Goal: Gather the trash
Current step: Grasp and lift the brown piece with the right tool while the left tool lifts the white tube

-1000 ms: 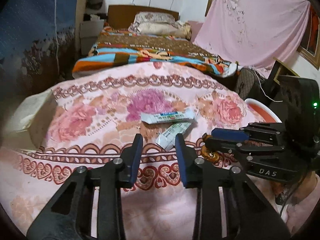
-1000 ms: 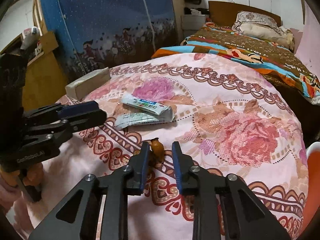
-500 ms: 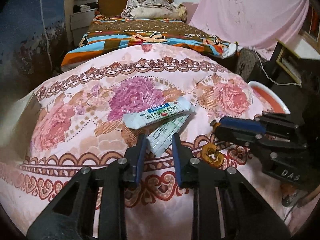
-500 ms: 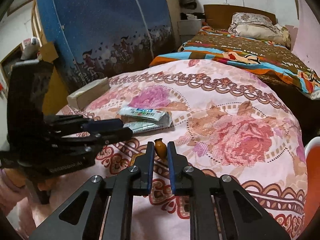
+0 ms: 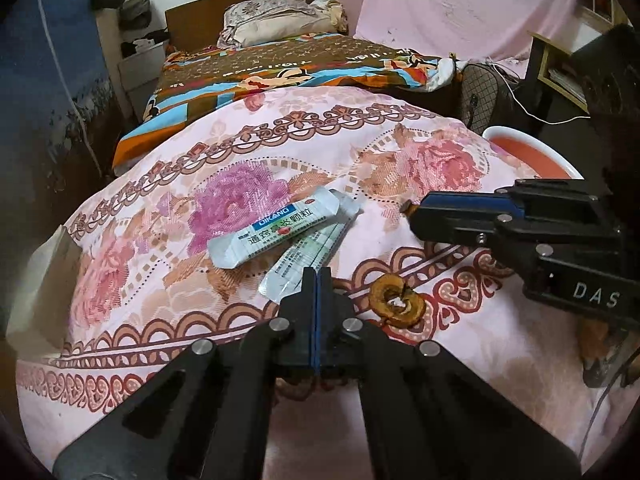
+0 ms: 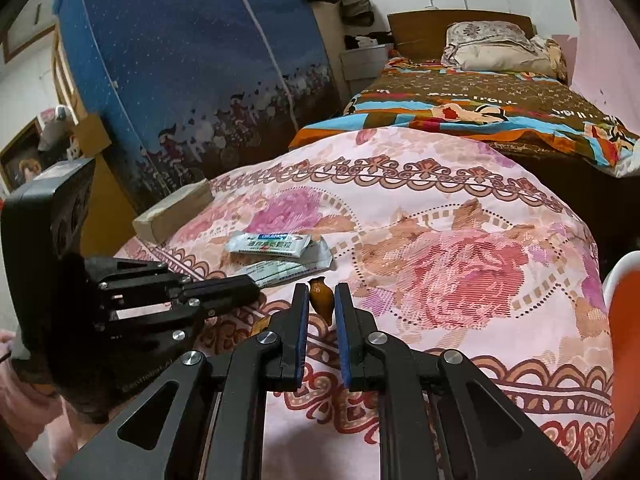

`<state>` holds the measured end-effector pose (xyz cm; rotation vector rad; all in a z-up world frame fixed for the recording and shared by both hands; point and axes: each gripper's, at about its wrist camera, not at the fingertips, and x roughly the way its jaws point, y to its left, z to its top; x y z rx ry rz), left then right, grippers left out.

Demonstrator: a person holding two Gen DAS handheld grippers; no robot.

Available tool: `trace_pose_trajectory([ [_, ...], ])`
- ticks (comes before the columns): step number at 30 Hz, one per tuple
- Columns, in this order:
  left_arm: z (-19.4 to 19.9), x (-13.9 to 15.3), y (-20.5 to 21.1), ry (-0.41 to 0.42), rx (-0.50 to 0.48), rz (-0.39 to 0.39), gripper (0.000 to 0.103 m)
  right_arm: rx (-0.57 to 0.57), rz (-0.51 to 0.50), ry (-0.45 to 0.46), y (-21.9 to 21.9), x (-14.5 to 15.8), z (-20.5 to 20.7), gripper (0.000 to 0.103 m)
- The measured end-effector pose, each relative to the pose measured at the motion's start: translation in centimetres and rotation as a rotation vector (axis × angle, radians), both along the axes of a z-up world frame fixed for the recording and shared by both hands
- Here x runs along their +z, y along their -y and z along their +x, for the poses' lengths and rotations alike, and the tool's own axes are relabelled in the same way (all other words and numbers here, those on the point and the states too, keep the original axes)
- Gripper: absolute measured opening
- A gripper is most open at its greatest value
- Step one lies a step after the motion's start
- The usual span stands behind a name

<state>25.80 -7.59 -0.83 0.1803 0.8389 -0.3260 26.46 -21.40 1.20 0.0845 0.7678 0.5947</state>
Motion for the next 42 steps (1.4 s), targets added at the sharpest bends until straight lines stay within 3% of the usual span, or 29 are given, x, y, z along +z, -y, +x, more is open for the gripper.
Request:
trace_pose_trajectory([
  [4, 0.5, 0.1, -0.6, -0.015, 0.023, -0.025, 0.000, -0.013, 0.007, 0.006, 0.3, 0.2, -0.1, 0.011],
  [7, 0.9, 0.2, -1.1, -0.014, 0.044, -0.023, 0.024, -0.018, 0.011, 0.006, 0.5, 0.1, -0.2, 0.011],
  [8, 1.1, 0.1, -1.1, -0.018, 0.033, -0.024, 0.026, -0.019, 0.012, 0.004, 0.5, 0.1, -0.1, 0.011],
  [13, 1.6, -0.3, -0.1, -0.015, -0.025, 0.034, 0.021, -0.024, 0.023, -0.012, 0.8, 0.0, 0.2, 0.011],
  [15, 1.9, -0.4, 0.0, -0.022, -0.034, 0.030, 0.014, -0.026, 0.029, -0.017, 0.9, -0.1, 0.3, 0.011],
  [25, 0.7, 0.1, -0.3, -0.004, -0.028, -0.010, 0.012, -0.032, 0.040, 0.006, 1.2, 0.3, -0.1, 0.011],
  [32, -2.5, 2.8, -1.0, 0.139, 0.060, -0.166, 0.012, -0.053, 0.102, 0.118, 2.4, 1.9, -1.9, 0.011],
  [35, -3.5, 4.0, -0.8, 0.202, 0.080, -0.248, 0.012, -0.070, 0.129, 0.204, 3.2, 3.1, -3.2, 0.011],
  [42, -5.6, 6.7, 1.3, 0.387, 0.101, -0.350, 0.012, -0.169, 0.151, 0.440, 5.7, 5.6, -6.2, 0.011],
])
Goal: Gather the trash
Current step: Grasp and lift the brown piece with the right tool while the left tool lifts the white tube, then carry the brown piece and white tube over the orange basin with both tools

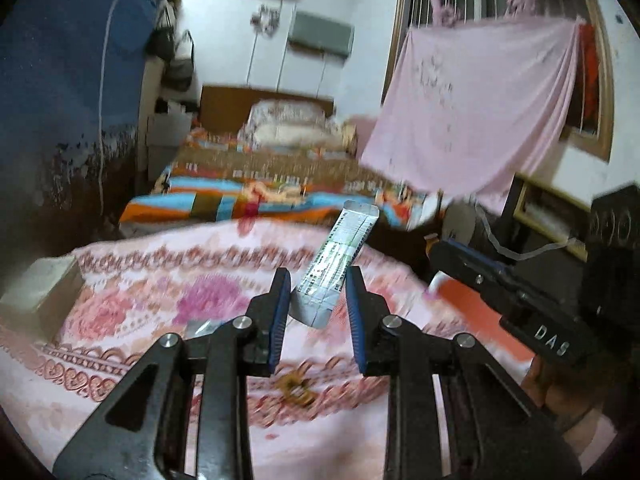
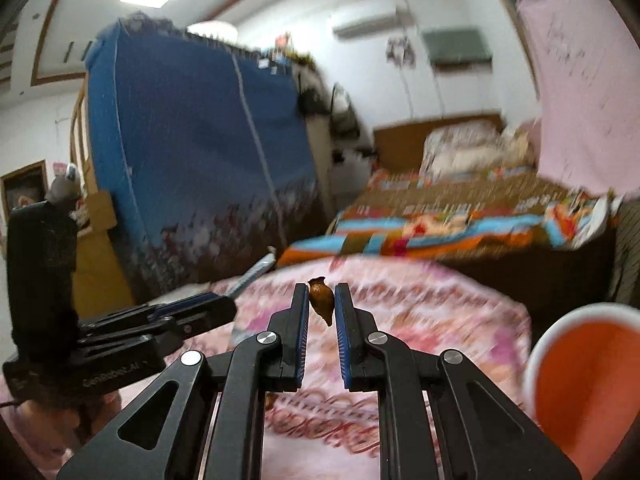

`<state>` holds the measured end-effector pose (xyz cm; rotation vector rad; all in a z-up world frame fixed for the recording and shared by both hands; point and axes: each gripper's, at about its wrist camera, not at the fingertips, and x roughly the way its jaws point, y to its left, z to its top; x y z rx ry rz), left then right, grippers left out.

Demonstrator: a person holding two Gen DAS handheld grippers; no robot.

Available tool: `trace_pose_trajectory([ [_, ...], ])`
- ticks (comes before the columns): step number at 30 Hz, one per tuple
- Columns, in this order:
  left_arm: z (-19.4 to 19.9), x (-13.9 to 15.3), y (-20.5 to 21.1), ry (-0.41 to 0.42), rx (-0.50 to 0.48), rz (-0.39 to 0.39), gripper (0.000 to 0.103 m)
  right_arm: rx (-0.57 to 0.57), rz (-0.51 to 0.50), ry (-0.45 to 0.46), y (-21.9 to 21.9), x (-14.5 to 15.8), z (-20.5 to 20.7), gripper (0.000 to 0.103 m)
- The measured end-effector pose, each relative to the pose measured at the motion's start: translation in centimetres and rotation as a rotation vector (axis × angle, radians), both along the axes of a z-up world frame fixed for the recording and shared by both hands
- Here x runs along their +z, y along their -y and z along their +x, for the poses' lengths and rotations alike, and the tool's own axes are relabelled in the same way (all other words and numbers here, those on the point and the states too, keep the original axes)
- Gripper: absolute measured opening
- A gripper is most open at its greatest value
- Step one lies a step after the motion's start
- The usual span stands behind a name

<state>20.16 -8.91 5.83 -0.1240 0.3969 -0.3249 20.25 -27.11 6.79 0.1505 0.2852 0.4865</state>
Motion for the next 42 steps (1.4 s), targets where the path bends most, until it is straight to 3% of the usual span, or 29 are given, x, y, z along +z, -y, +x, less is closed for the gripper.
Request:
trace_pose_trajectory([
  [12, -1.3, 3.7, 5.2, 0.242, -0.027, -0.016, 0.013, -0.262, 0.039, 0.310, 5.4, 3.2, -3.9, 0.011],
  [22, -1.3, 4.9, 10.1, 0.313, -0.154, 0.026, 0.012, -0.454, 0.093, 0.344, 10.7, 3.4, -4.5, 0.011],
  [31, -0.2, 3.9, 13.6, 0.234, -0.253, 0.050, 0.013, -0.577, 0.121, 0.254, 14.4, 2.5, -3.5, 0.011],
  [42, 3.1, 1.9, 17.4, 0.000, -0.367, 0.023, 0.013, -0.685, 0.133, 0.105, 16.5, 1.0, -2.2, 0.011],
])
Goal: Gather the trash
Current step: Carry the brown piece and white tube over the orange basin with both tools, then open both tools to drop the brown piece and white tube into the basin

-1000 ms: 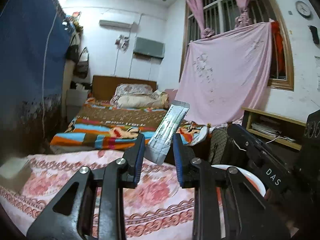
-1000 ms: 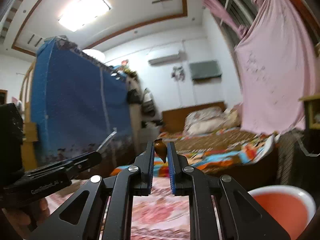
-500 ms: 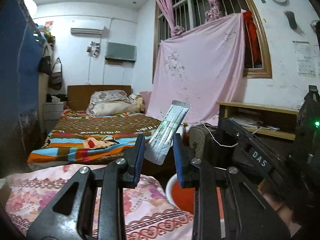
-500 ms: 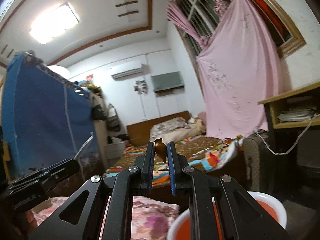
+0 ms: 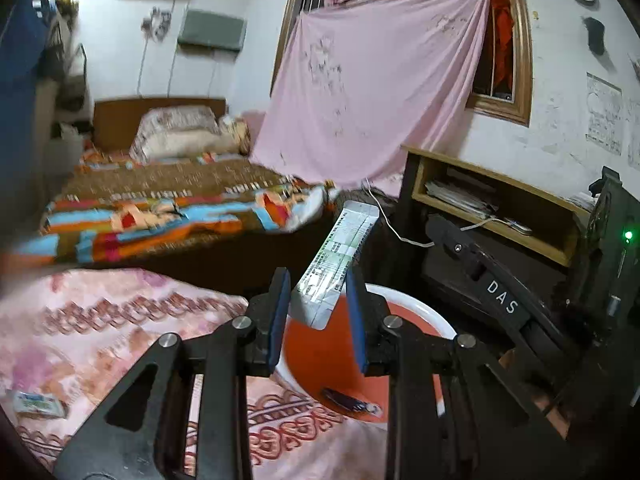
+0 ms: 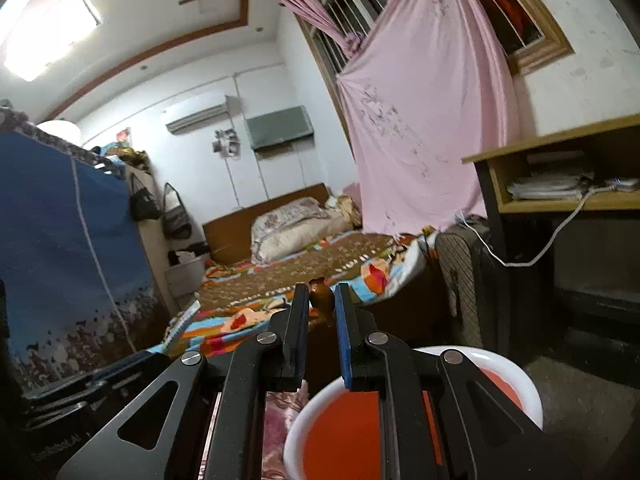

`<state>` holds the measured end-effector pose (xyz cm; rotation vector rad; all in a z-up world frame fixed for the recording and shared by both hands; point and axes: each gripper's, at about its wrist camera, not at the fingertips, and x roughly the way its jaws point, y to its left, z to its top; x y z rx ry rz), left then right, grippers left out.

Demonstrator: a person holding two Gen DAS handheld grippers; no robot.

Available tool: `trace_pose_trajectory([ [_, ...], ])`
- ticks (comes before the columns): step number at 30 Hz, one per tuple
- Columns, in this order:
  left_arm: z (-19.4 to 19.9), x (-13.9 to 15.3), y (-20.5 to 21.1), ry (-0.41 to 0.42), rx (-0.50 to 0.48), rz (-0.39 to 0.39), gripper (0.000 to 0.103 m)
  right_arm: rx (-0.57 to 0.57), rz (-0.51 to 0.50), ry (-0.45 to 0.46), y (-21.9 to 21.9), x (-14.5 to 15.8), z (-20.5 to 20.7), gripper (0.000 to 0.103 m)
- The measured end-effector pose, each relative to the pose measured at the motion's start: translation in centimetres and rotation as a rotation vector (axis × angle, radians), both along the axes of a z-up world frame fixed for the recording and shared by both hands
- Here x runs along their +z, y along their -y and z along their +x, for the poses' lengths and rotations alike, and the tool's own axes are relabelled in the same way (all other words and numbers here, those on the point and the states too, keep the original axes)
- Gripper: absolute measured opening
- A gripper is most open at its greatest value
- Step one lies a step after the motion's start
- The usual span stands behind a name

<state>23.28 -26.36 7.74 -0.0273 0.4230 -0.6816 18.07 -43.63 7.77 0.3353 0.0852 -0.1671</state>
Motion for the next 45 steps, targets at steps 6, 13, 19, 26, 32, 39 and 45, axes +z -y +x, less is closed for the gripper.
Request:
trace_pose_trajectory([
  [6, 0.9, -1.1, 1.7, -0.082, -0.038, 0.025, 0.013, -0.016, 0.050, -0.055, 1.3, -0.8, 0.7, 0.011],
  [13, 1.5, -2.3, 3.4, -0.160, -0.066, 0.043, 0.013, -0.018, 0.110, -0.104, 2.6, -1.6, 1.2, 0.012],
  [19, 2.0, -2.9, 3.9, -0.210, -0.087, 0.051, 0.016, -0.024, 0.142, -0.135, 3.1, -2.0, 1.3, 0.012],
  [26, 1.9, -3.2, 2.9, -0.216, -0.064, 0.031, 0.020, -0.027, 0.150, -0.148, 3.1, -2.0, 1.2, 0.013],
  [32, 1.5, -2.2, 1.2, -0.161, 0.009, 0.021, 0.025, -0.019, 0.131, -0.148, 2.8, -1.8, 1.5, 0.018],
  [39, 1.2, -1.7, -2.0, -0.117, 0.152, 0.037, 0.036, 0.006, 0.090, -0.117, 1.2, -1.1, 1.5, 0.034],
  [45, 0.4, -1.1, -6.0, -0.073, 0.265, 0.014, 0.048, 0.048, 0.036, -0.067, -1.0, -0.3, 1.3, 0.049],
])
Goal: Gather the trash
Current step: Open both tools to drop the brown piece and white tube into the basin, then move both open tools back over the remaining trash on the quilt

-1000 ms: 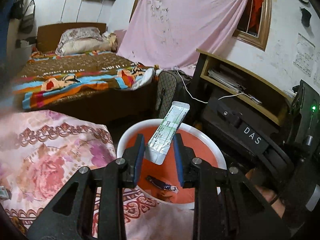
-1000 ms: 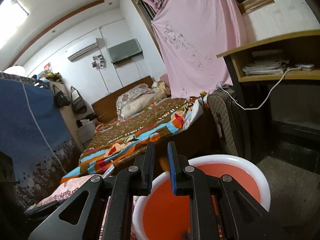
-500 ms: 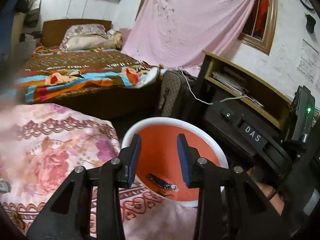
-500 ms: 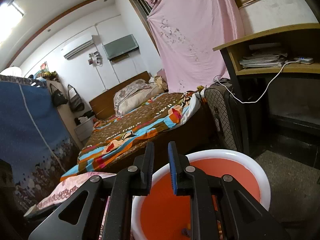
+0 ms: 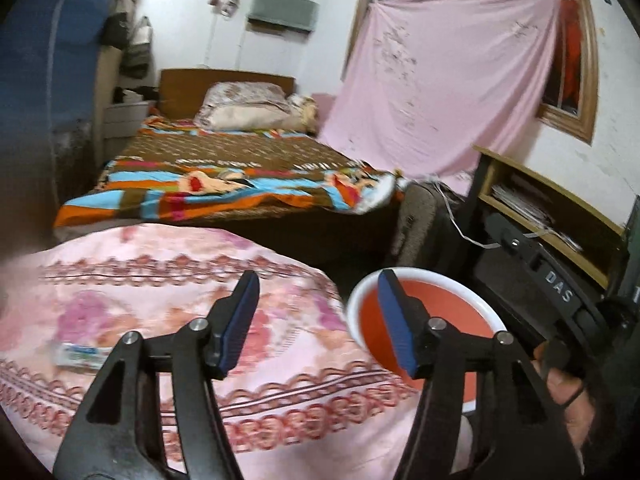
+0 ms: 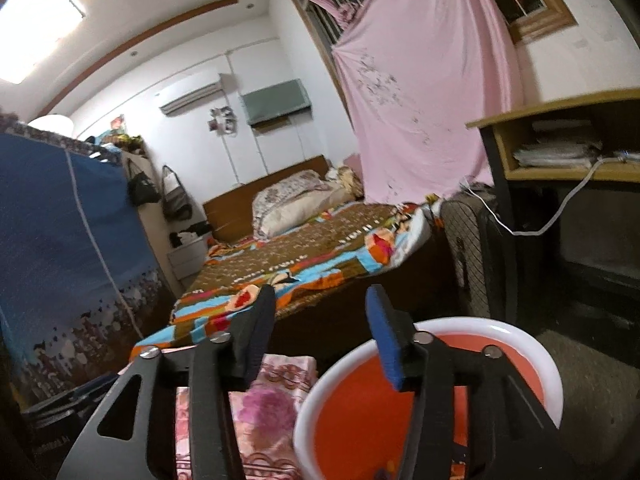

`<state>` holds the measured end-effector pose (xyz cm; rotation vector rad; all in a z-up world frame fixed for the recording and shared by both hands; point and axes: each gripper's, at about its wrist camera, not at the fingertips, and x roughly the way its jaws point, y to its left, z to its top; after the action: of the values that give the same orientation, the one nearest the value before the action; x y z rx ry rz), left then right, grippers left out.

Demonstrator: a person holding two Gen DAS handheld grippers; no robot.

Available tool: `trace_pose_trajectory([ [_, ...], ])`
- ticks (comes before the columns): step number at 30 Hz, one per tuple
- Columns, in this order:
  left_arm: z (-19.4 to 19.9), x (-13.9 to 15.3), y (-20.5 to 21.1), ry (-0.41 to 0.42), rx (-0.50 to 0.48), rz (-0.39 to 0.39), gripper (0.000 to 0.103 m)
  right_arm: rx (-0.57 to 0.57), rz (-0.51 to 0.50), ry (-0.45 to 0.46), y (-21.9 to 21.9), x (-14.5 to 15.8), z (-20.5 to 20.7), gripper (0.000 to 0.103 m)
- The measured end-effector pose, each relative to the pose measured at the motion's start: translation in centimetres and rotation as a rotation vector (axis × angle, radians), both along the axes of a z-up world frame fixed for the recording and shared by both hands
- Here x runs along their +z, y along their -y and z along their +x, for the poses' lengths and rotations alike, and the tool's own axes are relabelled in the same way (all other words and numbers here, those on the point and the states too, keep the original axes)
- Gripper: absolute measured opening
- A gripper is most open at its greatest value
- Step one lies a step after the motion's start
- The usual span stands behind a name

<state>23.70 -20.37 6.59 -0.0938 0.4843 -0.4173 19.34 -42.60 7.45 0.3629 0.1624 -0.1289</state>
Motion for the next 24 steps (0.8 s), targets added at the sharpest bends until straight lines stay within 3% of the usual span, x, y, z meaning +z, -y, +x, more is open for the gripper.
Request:
trace_pose_trajectory([
  [2, -0.5, 0.3, -1.6, 0.028, 0.046, -0.017, 0.059, 0.001, -0.022, 0.016, -0.8, 0.3, -0.1, 0.058],
  [5, -1.2, 0.8, -3.6, 0.076, 0.111, -0.048, 0.072, 0.004, -0.038, 0.057, -1.8, 0.6, -0.5, 0.083],
  [7, -1.9, 1.1, -5.2, 0.115, 0.152, -0.075, 0.076, 0.029, -0.036, 0.096, -2.4, 0.8, -0.8, 0.085],
  [10, -2.8, 1.5, -7.0, 0.173, 0.217, -0.094, 0.092, 0.072, -0.049, 0.147, -3.6, 1.2, -1.2, 0.103],
  [16, -4.1, 1.7, -10.2, 0.223, 0.294, -0.074, 0.092, 0.153, -0.082, 0.229, -6.3, 1.7, -1.9, 0.103],
  [24, -5.3, 0.9, -14.8, 0.235, 0.392, -0.039, 0.092, 0.277, -0.150, 0.216, -11.2, 1.8, -1.6, 0.103],
])
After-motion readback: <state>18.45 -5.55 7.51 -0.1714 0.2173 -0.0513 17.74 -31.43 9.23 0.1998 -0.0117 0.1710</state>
